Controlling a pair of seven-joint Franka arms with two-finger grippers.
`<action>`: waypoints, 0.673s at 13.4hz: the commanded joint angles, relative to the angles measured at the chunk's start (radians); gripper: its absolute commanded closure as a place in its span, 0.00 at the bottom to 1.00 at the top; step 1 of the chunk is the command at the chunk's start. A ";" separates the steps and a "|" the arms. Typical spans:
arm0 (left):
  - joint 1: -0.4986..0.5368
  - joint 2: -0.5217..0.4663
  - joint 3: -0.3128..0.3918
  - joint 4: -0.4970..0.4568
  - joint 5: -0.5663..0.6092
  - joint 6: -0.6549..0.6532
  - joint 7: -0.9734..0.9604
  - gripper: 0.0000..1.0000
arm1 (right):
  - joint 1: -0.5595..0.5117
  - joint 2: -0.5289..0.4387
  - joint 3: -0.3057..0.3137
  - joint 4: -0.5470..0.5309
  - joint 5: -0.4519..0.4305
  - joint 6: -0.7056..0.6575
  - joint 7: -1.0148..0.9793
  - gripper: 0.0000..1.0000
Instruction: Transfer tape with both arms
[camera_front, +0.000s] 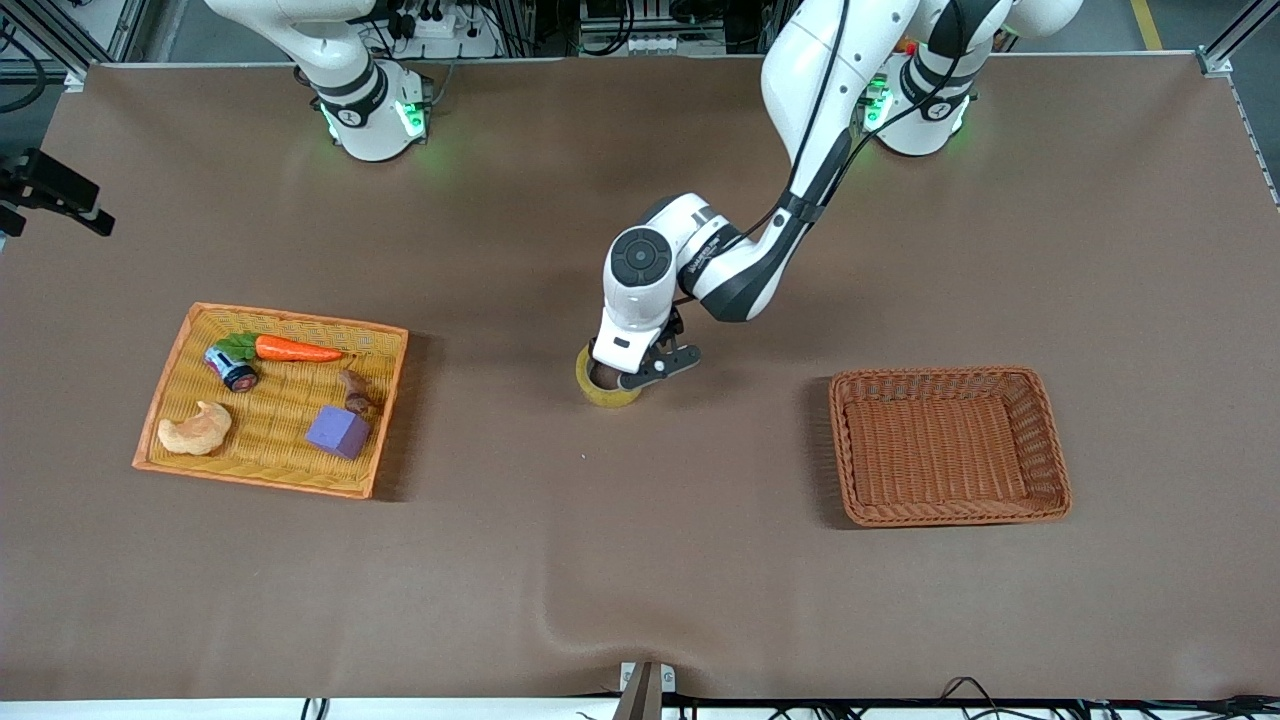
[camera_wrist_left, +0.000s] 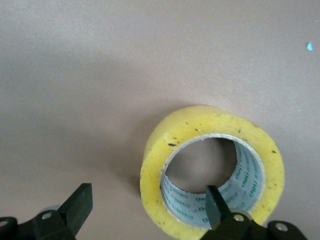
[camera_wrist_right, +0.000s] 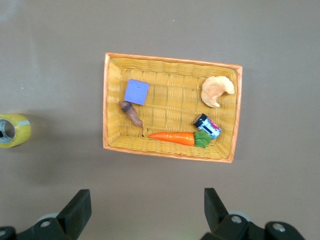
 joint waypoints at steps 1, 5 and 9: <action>-0.014 0.037 0.020 0.031 0.031 0.038 -0.025 0.00 | -0.034 0.001 0.033 0.020 -0.034 -0.016 -0.006 0.00; -0.016 0.048 0.019 0.031 0.085 0.058 -0.105 1.00 | -0.026 0.004 0.031 0.033 -0.034 -0.048 0.003 0.00; -0.014 0.040 0.020 0.031 0.085 0.056 -0.117 1.00 | -0.025 0.006 0.033 0.028 -0.034 -0.063 0.006 0.00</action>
